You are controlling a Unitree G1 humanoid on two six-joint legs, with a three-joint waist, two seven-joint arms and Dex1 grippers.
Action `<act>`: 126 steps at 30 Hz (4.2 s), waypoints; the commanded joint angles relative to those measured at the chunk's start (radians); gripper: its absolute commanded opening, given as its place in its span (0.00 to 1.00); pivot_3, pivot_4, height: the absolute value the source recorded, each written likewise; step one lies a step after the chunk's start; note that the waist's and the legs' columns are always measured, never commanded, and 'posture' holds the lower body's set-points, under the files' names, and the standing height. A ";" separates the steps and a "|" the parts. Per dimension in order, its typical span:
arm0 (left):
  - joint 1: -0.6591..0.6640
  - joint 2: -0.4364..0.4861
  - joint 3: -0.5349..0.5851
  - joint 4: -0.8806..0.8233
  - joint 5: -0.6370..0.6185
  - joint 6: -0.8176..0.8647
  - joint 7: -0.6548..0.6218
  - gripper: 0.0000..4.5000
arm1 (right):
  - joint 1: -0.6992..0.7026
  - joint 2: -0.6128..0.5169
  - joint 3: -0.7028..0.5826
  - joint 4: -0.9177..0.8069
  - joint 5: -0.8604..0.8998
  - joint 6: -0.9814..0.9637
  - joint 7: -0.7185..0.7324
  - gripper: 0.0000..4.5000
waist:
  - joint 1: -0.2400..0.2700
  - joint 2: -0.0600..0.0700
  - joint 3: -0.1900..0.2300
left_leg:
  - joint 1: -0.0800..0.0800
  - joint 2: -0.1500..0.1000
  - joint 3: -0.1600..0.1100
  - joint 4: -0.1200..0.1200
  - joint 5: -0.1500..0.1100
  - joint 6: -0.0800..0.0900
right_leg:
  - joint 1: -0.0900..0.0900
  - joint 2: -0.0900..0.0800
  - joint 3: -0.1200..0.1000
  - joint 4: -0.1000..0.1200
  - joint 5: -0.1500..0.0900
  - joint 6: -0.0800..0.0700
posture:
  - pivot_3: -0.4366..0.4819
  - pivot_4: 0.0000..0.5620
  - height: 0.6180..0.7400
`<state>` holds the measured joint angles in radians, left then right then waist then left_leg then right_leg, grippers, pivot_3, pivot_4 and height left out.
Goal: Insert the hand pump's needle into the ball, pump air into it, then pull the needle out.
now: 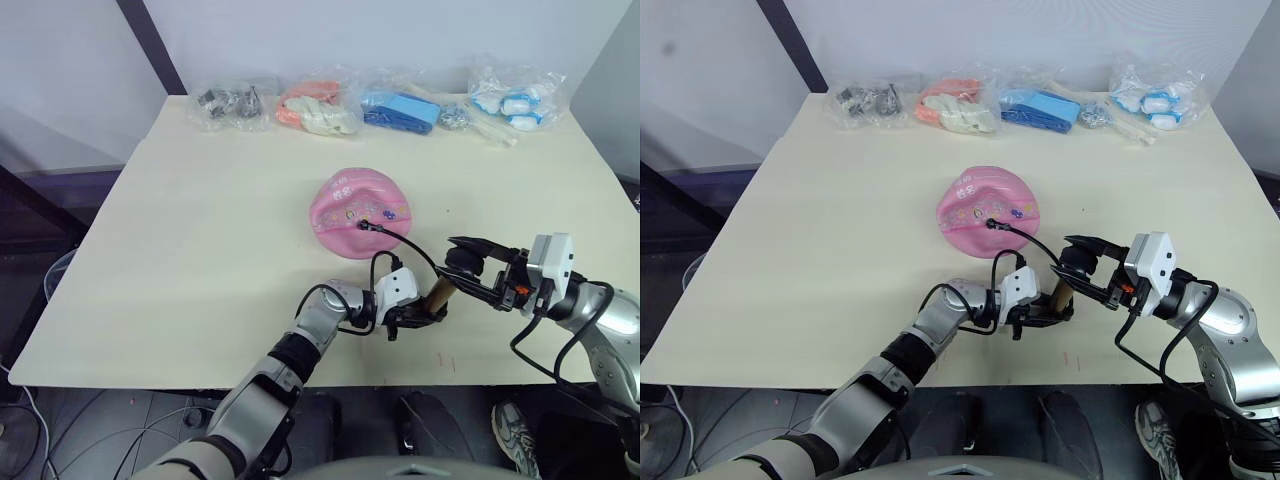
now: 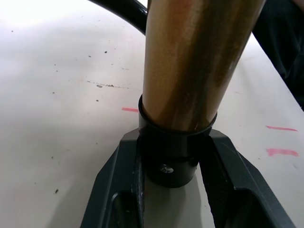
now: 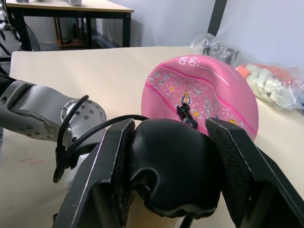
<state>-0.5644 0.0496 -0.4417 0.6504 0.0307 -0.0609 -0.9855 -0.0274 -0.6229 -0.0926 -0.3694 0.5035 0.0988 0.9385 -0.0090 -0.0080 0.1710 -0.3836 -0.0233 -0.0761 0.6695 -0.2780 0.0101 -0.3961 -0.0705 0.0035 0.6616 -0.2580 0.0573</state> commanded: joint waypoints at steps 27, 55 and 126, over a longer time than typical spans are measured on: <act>-0.008 0.050 0.014 0.140 0.058 -0.034 0.051 0.25 | -0.236 -0.186 -0.272 -0.179 0.521 0.468 -0.153 0.44 | -0.006 -0.001 -0.001 | 0.001 0.001 0.000 0.000 0.000 0.000 | 0.001 0.000 0.000 0.001 0.000 0.000 | 0.48 0.27 1.00; -0.010 0.053 0.012 0.164 0.065 -0.031 0.064 0.25 | -0.340 -0.231 -0.319 -0.183 0.635 0.572 -0.226 0.44 | -0.005 -0.002 -0.001 | 0.000 0.001 0.000 0.000 0.000 0.001 | 0.000 0.000 0.000 0.001 0.000 0.000 | 0.48 0.27 1.00; -0.033 0.058 0.021 0.232 0.063 -0.059 0.074 0.25 | -0.135 -0.085 -0.146 -0.257 0.528 0.667 -0.368 0.44 | -0.008 -0.016 -0.028 | 0.005 0.001 -0.001 -0.001 -0.002 0.003 | 0.004 0.002 0.003 -0.001 0.000 0.000 | 0.48 0.27 1.00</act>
<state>-0.6145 0.0669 -0.4387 0.8081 0.0492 -0.1558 -0.9584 -0.2063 -0.7226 -0.3221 -0.6127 1.0131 0.7319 0.5578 -0.0166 -0.0236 0.1431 -0.3784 -0.0220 -0.0767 0.6686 -0.2799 0.0132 -0.3920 -0.0688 0.0063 0.6611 -0.2580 0.0573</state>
